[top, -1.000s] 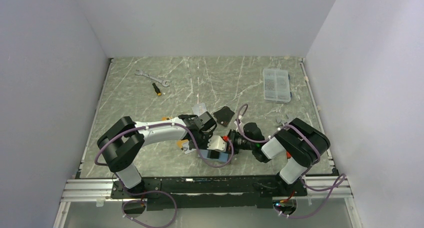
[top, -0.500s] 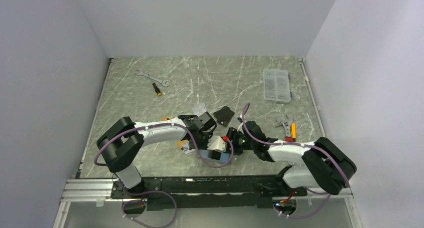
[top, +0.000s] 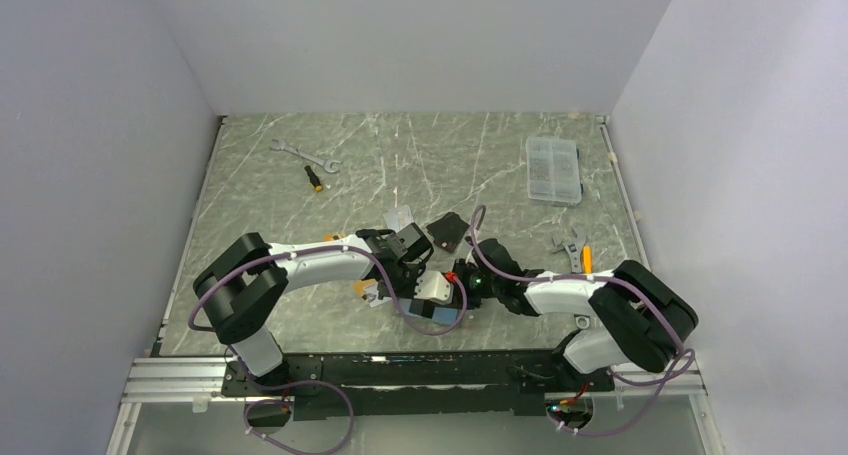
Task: Put the credit cards into the card holder
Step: Insert the credit card into the card holder.
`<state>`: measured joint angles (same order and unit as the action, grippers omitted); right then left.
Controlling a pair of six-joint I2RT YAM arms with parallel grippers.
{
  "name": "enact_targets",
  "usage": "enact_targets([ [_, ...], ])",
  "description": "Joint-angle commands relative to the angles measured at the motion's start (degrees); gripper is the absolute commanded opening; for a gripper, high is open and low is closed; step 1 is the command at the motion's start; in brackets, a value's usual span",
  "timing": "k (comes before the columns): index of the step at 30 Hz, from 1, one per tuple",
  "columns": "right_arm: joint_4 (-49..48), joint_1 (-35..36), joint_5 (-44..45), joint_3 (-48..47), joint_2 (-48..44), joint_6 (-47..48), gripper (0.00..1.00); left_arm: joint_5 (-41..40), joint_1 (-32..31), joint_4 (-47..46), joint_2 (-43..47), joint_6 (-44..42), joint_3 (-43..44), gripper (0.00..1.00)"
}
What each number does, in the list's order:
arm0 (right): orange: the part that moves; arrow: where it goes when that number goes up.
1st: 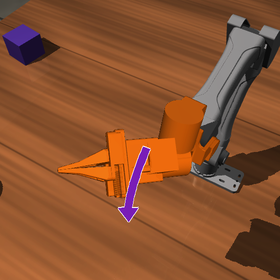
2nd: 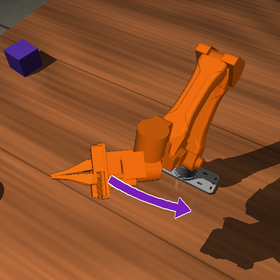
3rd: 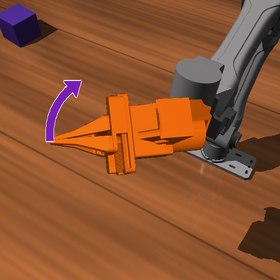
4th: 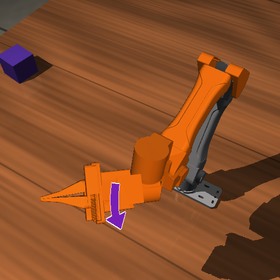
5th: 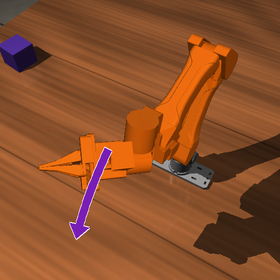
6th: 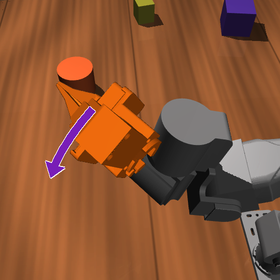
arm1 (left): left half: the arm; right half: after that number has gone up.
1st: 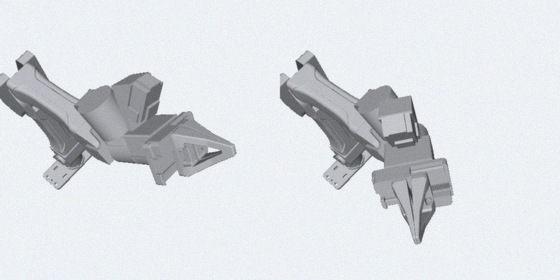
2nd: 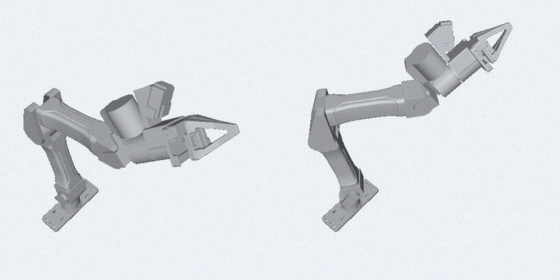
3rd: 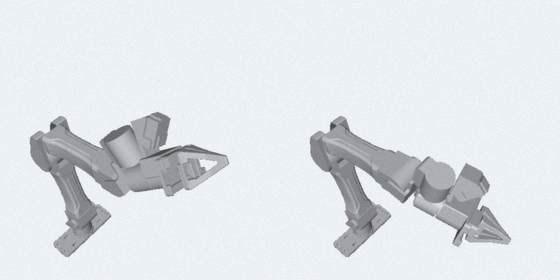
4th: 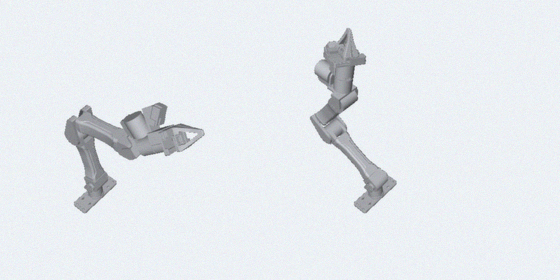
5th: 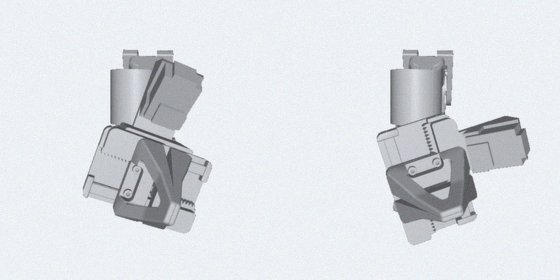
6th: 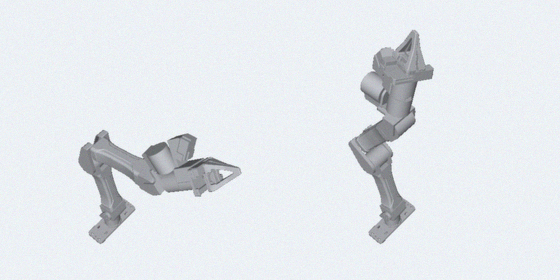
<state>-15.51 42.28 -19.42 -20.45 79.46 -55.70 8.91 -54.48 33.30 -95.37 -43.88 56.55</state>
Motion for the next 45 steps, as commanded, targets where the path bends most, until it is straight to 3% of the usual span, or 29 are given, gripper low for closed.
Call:
enact_targets([
  [1,3.6,1.3,2.1,-2.3,2.2,2.1,0.14,4.3,-0.5,0.3,-0.6,0.4,-0.8,0.11],
  [15,-0.3,2.3,-0.7,-8.3,5.4,3.9,0.12,4.7,-0.5,0.7,-0.8,0.5,0.2,0.11],
  [20,-3.2,2.1,-3.0,-7.2,4.6,3.1,0.24,4.2,-0.6,0.5,-0.7,0.3,0.3,0.11],
  [24,-4.8,-0.7,-4.5,-3.2,1.4,1.4,0.24,4.0,-0.5,0.3,-0.2,0.3,-0.3,0.11],
  [30,0.6,-1.9,-2.3,-1.6,-2.1,2.8,0.01,3.7,-0.5,0.1,-0.1,0.3,-0.8,0.11],
  [45,1.7,2.9,-2.1,-8.5,7.4,4.2,0.00,3.9,-0.6,0.1,-0.5,0.6,-0.4,0.11],
])
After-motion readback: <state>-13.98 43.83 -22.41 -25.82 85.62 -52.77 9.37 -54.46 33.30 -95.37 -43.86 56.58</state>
